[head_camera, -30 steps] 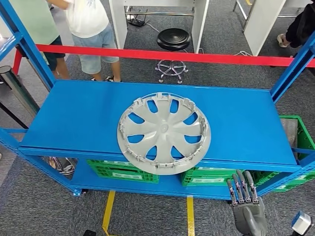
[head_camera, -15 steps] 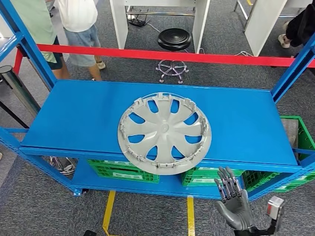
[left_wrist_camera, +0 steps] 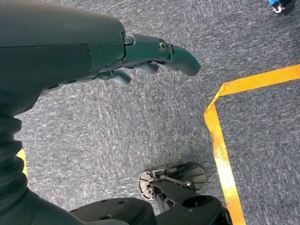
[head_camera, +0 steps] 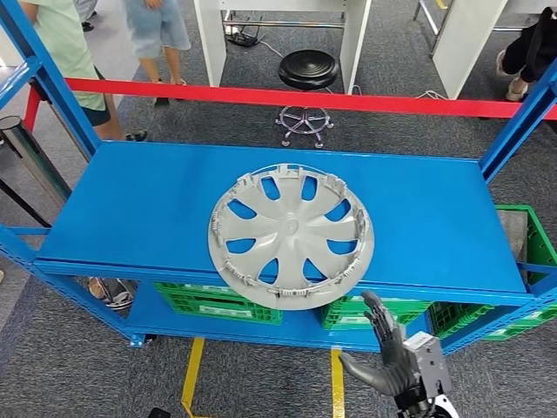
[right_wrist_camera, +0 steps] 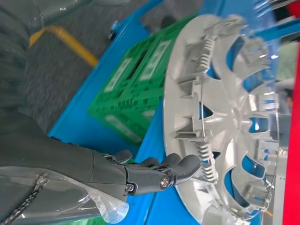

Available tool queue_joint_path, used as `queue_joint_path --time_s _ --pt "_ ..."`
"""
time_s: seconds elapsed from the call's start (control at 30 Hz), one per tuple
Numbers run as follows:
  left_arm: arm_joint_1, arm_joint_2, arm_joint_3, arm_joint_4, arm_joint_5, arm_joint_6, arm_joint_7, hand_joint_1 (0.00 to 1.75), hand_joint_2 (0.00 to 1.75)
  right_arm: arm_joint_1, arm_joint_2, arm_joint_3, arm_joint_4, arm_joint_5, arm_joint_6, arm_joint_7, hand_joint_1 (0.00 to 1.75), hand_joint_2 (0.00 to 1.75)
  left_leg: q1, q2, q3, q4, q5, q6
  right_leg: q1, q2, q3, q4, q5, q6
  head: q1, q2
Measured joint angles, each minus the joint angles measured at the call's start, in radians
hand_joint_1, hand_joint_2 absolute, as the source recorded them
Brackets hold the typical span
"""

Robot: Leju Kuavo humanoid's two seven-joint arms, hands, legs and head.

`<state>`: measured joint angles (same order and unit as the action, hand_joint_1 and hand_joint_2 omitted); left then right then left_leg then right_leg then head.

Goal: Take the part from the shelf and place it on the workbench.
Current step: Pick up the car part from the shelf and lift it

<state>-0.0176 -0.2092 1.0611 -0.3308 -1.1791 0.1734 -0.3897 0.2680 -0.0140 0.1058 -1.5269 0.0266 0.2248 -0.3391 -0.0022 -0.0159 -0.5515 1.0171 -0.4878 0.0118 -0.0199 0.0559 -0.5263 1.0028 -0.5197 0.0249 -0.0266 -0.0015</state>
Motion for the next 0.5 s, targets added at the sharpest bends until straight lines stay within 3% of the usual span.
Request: queue_joint_path --time_s 0.17,0.5 --pt "-0.006 0.009 -0.005 0.016 -0.009 0.002 0.003 0.0 1.75 -0.025 -0.044 0.102 -0.007 0.136 -0.157 0.013 0.0 1.75 0.0 0.0 0.0 0.0 0.0 0.0 0.0 0.0 0.0 0.0 0.0 0.0 0.0 0.0" --pt "-0.011 0.019 -0.016 0.037 -0.019 0.006 0.005 0.0 1.75 -0.063 -0.082 0.225 -0.034 0.383 -0.432 0.033 0.0 1.75 0.0 0.0 0.0 0.0 0.0 0.0 0.0 0.0 0.0 0.0 0.0 0.0 0.0 0.0"
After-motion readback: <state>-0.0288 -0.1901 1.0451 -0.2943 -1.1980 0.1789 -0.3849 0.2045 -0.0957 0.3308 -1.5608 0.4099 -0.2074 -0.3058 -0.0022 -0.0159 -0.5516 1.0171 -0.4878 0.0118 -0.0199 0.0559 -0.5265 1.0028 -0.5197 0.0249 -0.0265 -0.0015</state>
